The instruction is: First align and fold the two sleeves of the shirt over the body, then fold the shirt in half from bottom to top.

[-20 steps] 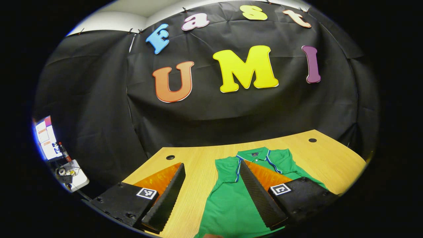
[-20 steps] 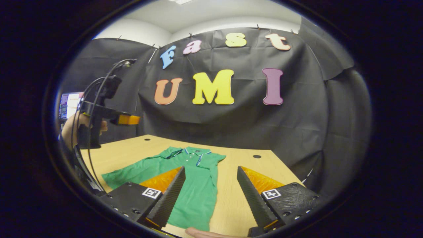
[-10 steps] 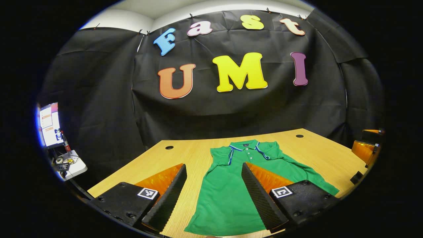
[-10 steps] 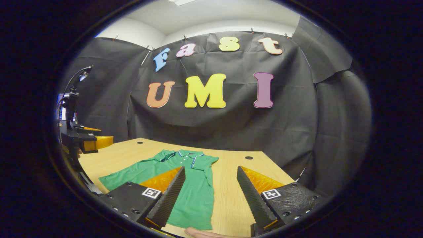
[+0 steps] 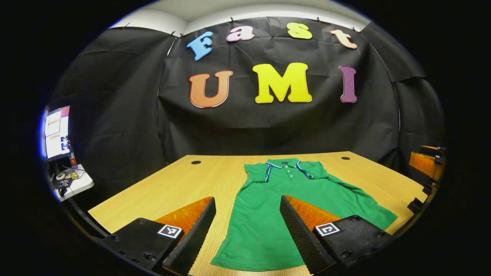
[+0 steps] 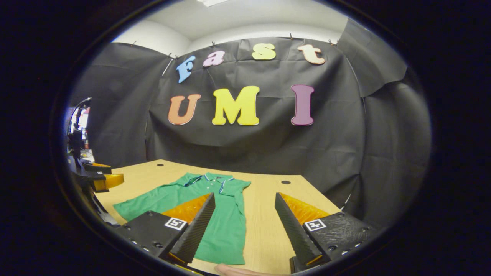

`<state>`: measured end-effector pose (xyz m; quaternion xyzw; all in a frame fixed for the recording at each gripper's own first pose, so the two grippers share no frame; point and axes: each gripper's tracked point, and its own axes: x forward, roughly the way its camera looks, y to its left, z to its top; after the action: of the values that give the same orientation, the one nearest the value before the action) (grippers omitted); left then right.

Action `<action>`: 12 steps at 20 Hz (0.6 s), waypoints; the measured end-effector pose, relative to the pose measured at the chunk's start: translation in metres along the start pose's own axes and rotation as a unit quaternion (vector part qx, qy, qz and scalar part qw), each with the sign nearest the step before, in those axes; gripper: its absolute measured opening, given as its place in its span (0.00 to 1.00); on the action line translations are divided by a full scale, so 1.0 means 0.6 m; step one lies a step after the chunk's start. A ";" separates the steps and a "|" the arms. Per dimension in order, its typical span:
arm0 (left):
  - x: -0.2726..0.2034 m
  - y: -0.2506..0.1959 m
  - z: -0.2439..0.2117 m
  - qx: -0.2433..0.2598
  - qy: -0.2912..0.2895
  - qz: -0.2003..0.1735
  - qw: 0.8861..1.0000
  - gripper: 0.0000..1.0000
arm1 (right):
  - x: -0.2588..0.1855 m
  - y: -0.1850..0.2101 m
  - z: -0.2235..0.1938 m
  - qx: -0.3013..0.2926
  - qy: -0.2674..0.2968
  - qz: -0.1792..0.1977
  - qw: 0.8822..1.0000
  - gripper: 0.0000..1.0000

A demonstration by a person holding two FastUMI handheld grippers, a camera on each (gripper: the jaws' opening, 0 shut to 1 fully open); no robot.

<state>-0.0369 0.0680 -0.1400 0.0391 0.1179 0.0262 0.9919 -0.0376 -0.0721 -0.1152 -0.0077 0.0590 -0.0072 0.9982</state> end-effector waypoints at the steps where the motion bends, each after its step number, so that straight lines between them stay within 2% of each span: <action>1: 0.004 -0.003 -0.012 -0.002 0.003 -0.003 1.000 1.00 | 0.002 -0.004 -0.010 0.002 0.004 -0.003 1.000 0.95; 5: 0.010 0.000 -0.083 -0.002 0.033 -0.009 0.999 1.00 | 0.000 -0.011 -0.079 0.020 0.043 -0.008 0.999 0.95; 8: 0.012 0.013 -0.131 -0.021 0.053 -0.009 0.998 1.00 | -0.001 -0.006 -0.148 0.002 0.080 -0.005 0.997 0.96; 12: 0.015 0.033 -0.160 -0.035 0.062 -0.002 0.997 1.00 | -0.011 0.015 -0.222 -0.001 0.131 0.013 0.991 0.96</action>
<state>-0.0515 0.0951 -0.2335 0.0019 0.1787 0.0307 0.9834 -0.0598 -0.0647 -0.2470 -0.0067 0.1898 0.0052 0.9818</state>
